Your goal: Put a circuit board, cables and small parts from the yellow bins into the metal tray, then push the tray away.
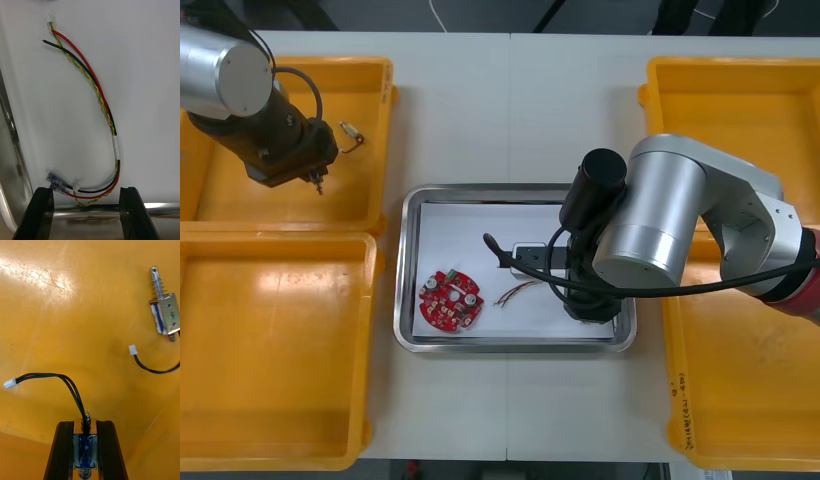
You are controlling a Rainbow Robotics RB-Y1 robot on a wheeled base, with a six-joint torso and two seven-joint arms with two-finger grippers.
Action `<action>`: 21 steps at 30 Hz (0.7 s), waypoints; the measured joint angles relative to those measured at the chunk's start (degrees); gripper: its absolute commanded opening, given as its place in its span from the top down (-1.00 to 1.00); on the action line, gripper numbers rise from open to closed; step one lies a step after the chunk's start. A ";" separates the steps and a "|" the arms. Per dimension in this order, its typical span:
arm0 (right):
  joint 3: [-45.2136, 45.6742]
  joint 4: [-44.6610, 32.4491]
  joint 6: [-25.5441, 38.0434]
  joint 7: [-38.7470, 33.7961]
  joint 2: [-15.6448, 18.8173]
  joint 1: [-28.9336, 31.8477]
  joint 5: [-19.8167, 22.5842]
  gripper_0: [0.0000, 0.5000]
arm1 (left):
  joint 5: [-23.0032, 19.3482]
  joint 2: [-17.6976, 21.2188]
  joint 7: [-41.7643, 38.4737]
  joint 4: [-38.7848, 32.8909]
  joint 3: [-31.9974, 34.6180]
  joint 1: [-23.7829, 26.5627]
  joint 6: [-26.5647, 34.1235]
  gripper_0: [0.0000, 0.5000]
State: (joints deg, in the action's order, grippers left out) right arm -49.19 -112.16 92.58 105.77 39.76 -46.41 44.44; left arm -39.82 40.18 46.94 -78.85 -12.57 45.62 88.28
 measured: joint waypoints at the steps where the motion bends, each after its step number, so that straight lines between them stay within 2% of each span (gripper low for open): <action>1: 0.54 -0.73 1.13 0.00 -0.09 0.00 0.00 -1.00 | 0.00 0.06 0.00 -0.96 0.28 0.00 0.96 0.99; 7: 5.13 -4.00 8.47 0.00 -1.14 0.00 0.45 -1.00 | 0.03 0.26 0.02 -6.44 1.01 0.00 5.60 1.00; 12: 12.59 -4.33 16.52 0.00 -3.48 -0.01 3.25 -1.00 | -0.14 0.31 0.02 -11.93 1.02 0.00 8.54 1.00; 21: 29.06 -4.34 17.08 0.00 -4.64 -0.09 9.90 -1.00 | -1.22 0.30 0.02 -21.11 1.02 0.00 13.30 1.00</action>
State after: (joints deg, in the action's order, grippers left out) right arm -20.13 -116.51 109.66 105.77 35.12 -46.50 54.34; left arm -41.04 40.48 46.96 -99.96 -11.55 45.61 101.58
